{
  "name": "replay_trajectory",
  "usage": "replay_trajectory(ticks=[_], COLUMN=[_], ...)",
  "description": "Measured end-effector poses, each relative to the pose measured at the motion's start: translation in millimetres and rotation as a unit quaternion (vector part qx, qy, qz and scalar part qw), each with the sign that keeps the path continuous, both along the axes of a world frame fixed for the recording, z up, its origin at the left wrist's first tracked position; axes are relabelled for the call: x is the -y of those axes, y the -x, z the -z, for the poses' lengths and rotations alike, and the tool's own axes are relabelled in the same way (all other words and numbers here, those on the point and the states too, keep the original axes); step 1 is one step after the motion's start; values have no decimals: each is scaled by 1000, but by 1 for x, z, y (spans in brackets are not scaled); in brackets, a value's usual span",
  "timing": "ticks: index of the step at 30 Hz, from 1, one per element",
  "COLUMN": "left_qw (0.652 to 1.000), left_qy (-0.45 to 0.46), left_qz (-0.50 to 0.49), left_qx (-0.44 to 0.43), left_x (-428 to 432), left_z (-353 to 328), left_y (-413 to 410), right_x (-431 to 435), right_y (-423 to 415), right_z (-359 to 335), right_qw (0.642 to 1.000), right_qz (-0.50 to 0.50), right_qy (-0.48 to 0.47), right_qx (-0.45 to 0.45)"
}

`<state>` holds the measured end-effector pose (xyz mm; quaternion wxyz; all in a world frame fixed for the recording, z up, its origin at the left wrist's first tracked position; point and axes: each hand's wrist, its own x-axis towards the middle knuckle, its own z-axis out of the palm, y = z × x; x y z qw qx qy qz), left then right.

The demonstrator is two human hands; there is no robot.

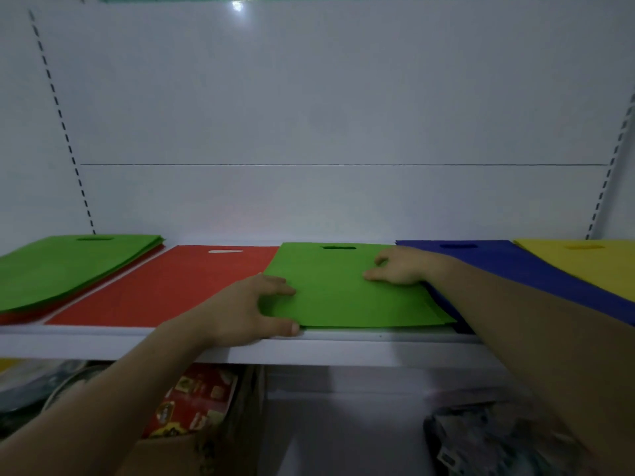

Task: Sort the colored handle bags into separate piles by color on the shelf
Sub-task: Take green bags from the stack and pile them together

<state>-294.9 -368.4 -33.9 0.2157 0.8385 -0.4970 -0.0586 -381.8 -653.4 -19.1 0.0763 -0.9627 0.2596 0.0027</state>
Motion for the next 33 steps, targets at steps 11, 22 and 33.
replay_trajectory(ticks=[11, 22, 33], left_qw=[998, 997, 978], left_qy=[7, 32, 53], left_qz=[-34, -66, -198], left_qx=[46, 5, 26], left_x=[-2, 3, -46], left_z=[6, -9, -23], left_y=[-1, 2, -3], right_x=[0, -1, -65], right_y=[5, -15, -66], right_z=[6, -19, -32], right_qw=[1000, 997, 987], right_qz=[2, -48, -148], right_qy=[21, 54, 49], right_qx=[1, 8, 49])
